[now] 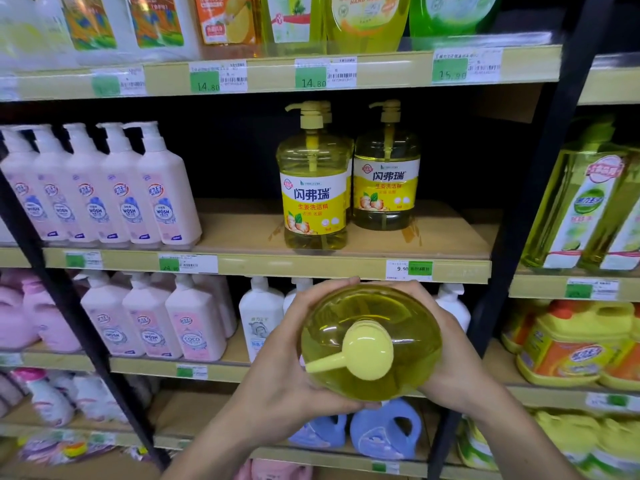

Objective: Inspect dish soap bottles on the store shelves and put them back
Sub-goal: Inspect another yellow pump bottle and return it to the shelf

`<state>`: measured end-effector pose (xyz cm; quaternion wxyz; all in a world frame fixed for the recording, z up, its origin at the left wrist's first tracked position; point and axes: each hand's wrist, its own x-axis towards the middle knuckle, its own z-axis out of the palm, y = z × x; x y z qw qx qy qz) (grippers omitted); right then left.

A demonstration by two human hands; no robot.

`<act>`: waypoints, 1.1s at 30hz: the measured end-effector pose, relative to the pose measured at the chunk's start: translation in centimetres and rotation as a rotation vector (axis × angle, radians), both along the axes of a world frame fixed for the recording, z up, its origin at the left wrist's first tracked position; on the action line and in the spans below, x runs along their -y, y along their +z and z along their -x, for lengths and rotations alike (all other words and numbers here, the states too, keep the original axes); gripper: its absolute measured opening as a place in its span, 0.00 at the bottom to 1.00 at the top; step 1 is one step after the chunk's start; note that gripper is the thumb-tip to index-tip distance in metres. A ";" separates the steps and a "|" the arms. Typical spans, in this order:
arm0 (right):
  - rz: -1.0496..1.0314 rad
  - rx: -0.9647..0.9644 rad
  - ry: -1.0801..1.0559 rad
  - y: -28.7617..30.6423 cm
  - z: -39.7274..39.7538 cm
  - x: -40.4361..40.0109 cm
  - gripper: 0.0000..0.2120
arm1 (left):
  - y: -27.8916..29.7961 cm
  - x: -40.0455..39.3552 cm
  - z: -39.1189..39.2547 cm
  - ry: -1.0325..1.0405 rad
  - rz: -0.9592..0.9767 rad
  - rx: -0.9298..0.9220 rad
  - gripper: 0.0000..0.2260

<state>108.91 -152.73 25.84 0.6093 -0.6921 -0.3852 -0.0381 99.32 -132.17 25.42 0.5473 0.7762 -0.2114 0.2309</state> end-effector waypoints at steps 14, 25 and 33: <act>0.152 0.143 0.020 1.6 0.1 0.6 0.46 | 2.5 -0.3 -0.6 0.077 0.086 -0.012 0.42; 0.136 -0.123 0.062 2.6 1.0 0.1 0.41 | 3.4 1.3 -2.2 0.003 0.499 -0.179 0.39; -0.002 -0.345 0.184 3.0 1.1 -0.1 0.29 | 5.0 2.7 -2.5 0.017 0.532 -0.340 0.44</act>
